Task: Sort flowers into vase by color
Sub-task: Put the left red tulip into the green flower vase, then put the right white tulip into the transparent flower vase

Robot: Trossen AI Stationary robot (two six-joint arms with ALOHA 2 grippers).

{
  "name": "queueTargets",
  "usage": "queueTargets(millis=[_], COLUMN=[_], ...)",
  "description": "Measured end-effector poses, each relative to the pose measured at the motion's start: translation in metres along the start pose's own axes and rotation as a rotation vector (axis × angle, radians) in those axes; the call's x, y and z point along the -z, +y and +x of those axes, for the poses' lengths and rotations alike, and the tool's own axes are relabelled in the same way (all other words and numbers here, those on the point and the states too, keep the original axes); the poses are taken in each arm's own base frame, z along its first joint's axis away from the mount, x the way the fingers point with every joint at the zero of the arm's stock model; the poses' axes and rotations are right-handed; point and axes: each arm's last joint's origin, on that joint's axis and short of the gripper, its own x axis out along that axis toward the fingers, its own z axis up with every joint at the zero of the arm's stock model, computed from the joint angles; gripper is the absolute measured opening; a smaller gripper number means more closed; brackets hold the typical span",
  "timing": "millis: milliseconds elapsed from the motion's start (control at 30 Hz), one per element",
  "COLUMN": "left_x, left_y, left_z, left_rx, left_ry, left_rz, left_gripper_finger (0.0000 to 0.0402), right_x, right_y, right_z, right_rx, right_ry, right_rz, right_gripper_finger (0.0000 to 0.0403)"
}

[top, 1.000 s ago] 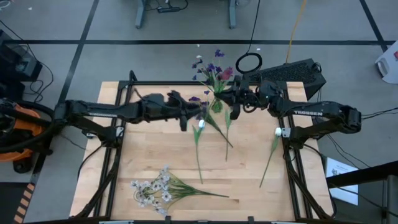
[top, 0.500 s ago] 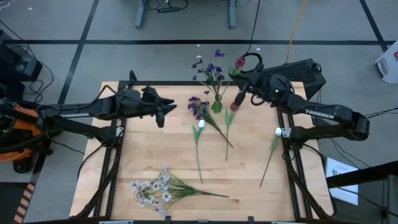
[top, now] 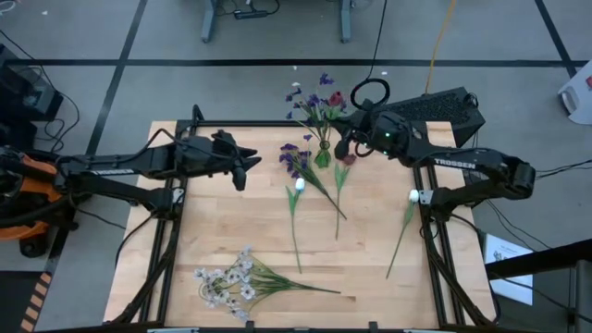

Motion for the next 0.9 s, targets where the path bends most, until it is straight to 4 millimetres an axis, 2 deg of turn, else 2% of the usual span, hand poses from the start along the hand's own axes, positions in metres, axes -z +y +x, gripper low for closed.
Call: queueTargets(millis=[200, 400, 667, 767, 900], left_x=[0.000, 0.000, 0.000, 0.000, 0.000], left_y=[0.000, 0.000, 0.000, 0.000, 0.000], left_z=[0.000, 0.000, 0.000, 0.000, 0.000], left_rx=[-0.003, -0.003, -0.002, -0.002, -0.002], left_ry=[-0.001, -0.002, -0.002, -0.002, -0.002], left_rz=[-0.017, -0.018, -0.018, -0.018, -0.018], left_gripper_finger=[0.0136, 0.0136, 0.0136, 0.0136, 0.0136], right_x=[0.024, 0.026, 0.009, 0.002, -0.002], right_y=[0.003, 0.002, -0.003, -0.006, -0.009], right_z=[0.017, 0.010, -0.027, -0.048, -0.077], right_rx=[0.023, 0.025, 0.022, 0.025, 0.049], right_ry=[0.106, 0.183, 0.247, 0.281, 0.347], right_rz=[0.042, 0.058, 0.061, 0.092, 0.230], right_gripper_finger=[0.0022, 0.0074, 0.0153, 0.0168, 0.0171])
